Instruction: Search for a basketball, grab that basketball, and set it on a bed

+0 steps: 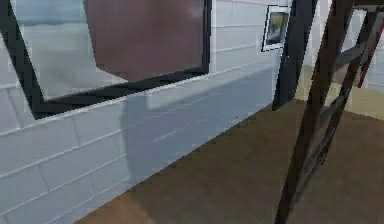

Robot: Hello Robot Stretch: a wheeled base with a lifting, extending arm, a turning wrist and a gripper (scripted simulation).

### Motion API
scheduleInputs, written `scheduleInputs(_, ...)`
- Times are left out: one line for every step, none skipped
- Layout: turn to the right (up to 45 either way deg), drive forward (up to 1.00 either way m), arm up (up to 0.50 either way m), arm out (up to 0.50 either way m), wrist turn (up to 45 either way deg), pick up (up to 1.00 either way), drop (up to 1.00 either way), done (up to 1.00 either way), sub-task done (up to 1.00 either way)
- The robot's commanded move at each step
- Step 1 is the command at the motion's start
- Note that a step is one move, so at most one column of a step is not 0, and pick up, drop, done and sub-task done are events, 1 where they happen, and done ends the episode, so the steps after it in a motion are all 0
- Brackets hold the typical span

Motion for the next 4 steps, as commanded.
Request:
scheduleInputs(0.0, 1.0, 0.0, 0.0, 0.0, 0.0, 0.0, 0.0, 0.0)
scheduleInputs(0.0, 0.25, 0.0, 0.0, 0.0, 0.0, 0.0, 0.0, 0.0)
scheduleInputs(45.0, 0.0, 0.0, 0.0, 0.0, 0.0, 0.0, 0.0, 0.0)
scheduleInputs(0.0, 1.0, 0.0, 0.0, 0.0, 0.0, 0.0, 0.0, 0.0)
